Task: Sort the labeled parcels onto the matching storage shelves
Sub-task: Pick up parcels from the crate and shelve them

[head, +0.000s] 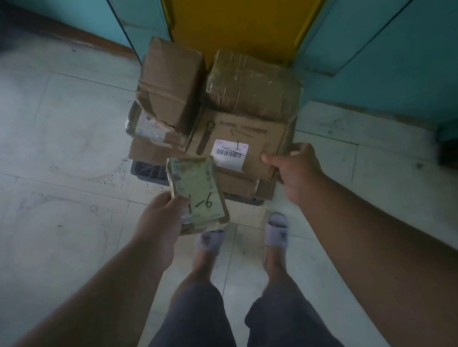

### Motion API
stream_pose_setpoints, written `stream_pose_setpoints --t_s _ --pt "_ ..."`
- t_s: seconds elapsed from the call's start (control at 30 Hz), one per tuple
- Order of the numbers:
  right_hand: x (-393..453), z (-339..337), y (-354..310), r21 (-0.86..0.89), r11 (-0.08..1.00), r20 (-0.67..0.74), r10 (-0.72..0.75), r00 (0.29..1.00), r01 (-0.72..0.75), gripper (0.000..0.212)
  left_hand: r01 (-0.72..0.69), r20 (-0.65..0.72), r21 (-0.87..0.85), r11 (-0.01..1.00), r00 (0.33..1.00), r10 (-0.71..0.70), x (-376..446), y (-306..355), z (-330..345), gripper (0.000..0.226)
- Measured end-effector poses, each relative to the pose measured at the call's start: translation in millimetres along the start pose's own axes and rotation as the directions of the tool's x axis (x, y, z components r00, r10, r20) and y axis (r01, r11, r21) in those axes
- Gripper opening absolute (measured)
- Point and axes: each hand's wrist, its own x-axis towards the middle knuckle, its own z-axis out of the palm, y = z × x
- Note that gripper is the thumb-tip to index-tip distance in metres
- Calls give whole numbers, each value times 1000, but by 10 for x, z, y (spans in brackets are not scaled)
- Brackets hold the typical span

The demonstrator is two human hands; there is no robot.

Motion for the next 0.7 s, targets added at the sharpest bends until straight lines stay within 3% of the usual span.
stream_pose_setpoints --t_s 0.1,0.2,0.5,0.7 --pt "-141 -68 47 187 980 154 39 987 -68 56 10 41 30 999 999 -11 14 17 -169 22" --pt "-415 -247 -1 196 980 213 -17 977 -26 58 -9 71 38 999 997 6 -111 93 -259 20" --pt "-1403 -1338 -52 328 936 -50 -121 991 130 43 -124 311 -8 992 943 121 -772 343 92 19" --pt "-2342 -2730 301 603 755 -178 -185 967 256 41 -211 475 47 976 865 164 -1492 246 1058 17"
